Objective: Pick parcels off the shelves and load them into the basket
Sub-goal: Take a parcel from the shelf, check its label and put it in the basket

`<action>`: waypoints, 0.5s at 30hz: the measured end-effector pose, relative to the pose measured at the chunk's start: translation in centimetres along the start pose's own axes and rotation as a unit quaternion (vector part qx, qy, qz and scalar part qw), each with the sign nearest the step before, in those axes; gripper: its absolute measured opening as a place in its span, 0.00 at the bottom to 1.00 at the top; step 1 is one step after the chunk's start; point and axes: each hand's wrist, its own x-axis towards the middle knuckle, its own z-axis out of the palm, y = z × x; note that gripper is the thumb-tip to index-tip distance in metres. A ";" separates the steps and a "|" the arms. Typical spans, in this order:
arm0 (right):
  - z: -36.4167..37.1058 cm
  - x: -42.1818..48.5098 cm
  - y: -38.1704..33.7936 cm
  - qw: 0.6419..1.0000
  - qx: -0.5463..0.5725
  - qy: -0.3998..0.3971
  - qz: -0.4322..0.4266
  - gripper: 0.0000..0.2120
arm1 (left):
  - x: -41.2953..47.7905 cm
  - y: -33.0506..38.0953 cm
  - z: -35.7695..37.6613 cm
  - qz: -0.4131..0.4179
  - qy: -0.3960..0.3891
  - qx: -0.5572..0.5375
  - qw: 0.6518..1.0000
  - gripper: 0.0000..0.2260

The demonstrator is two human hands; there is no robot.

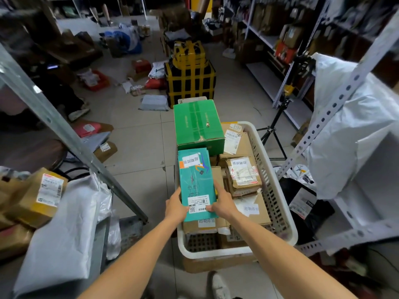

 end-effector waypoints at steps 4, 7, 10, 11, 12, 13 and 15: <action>-0.3 -0.1 -0.8 0.998 -0.051 -0.012 0.028 0.34 | -0.1 0.7 -0.9 0.042 0.014 0.103 0.994 0.25; -0.8 0.0 -1.9 0.992 -0.114 -0.017 0.060 0.23 | -0.4 2.1 -2.0 0.095 0.025 0.208 0.973 0.27; -2.0 -0.6 -3.5 0.975 -0.220 -0.018 0.025 0.15 | -0.2 3.7 -3.2 0.151 -0.005 0.286 0.946 0.25; -2.5 -1.0 -4.0 0.961 -0.275 -0.017 0.004 0.14 | -0.1 4.2 -3.5 0.168 -0.021 0.304 0.938 0.23; -3.1 -1.5 -4.5 0.946 -0.322 -0.015 -0.017 0.14 | -0.2 4.7 -3.7 0.180 -0.040 0.320 0.929 0.21; -3.7 -1.8 -4.7 0.934 -0.357 -0.014 -0.028 0.14 | -0.1 5.2 -3.8 0.190 -0.058 0.338 0.920 0.20; -4.8 -2.5 -4.9 0.923 -0.383 -0.020 -0.023 0.15 | -0.3 6.2 -3.6 0.212 -0.090 0.369 0.900 0.19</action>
